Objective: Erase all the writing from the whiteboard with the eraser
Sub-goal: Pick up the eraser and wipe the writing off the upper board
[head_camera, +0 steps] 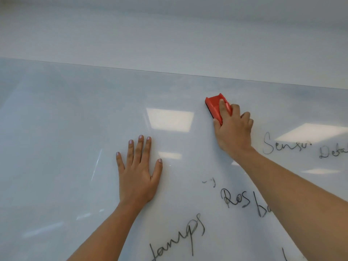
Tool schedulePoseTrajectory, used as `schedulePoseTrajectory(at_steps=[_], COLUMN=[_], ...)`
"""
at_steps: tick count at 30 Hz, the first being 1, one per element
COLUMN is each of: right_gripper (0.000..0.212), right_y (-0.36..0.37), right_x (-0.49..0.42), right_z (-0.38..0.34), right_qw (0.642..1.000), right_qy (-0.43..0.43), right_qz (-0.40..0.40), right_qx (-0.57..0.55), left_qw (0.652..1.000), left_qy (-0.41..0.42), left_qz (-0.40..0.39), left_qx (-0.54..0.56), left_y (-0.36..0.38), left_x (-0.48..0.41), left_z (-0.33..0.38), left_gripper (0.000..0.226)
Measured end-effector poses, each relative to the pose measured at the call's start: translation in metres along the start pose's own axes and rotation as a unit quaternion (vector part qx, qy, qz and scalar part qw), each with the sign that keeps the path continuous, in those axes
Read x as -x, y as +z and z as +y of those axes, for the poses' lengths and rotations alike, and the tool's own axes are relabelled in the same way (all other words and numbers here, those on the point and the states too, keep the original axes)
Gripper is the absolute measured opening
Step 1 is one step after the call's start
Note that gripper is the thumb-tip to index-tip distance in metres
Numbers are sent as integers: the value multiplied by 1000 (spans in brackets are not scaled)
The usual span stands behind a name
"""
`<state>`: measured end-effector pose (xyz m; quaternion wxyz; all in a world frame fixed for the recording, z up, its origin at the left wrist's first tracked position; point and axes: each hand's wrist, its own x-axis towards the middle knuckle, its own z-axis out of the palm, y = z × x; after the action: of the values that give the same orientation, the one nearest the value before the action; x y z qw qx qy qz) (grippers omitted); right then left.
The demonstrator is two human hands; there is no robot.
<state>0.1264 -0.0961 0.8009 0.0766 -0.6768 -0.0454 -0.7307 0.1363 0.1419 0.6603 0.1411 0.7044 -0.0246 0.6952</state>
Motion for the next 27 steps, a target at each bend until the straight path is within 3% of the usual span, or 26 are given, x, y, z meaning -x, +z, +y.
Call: schedulePoseTrajectory(at_steps=[2, 4, 8, 10, 12, 15, 18, 22, 24, 27], right_gripper=[60, 59, 60, 60, 58, 60, 60, 60, 60, 60], right_y=[0, 4, 2, 1, 2, 2, -2, -8, -11, -13], right_x=[17, 43, 56, 45, 30, 18, 32, 73, 71, 50], right_z=[-16, -21, 13, 36, 53, 46, 33, 55, 77, 95], right_qw=[999, 989, 961, 973, 991, 997, 997, 974, 979, 996], right_qy=[-41, -136, -272, -228, -119, -24, -50, -225, -197, -39], right_qz=[8, 23, 12, 31, 58, 45, 43, 39, 39, 52], right_qx=[-30, -55, -45, -16, 2, 52, 35, 9, 35, 61], left_qw=[1000, 1000, 1000, 1000, 1000, 1000, 1000, 1000, 1000, 1000], left_qy=[0, 0, 1, 1, 1, 1, 1, 2, 4, 4], left_qz=[-2, -1, -1, -4, -2, -3, -6, -11, -12, -14], left_qx=[0, -1, -2, 0, 0, 3, 3, 2, 0, 1], left_y=[0, 0, 0, 0, 0, -1, -1, -2, -2, -2], left_x=[0, 0, 0, 1, 1, 1, 1, 2, 2, 4], left_z=[0, -1, -1, -1, 0, 0, 0, 0, 0, 0], left_gripper=[71, 71, 71, 71, 71, 71, 72, 72, 72, 72])
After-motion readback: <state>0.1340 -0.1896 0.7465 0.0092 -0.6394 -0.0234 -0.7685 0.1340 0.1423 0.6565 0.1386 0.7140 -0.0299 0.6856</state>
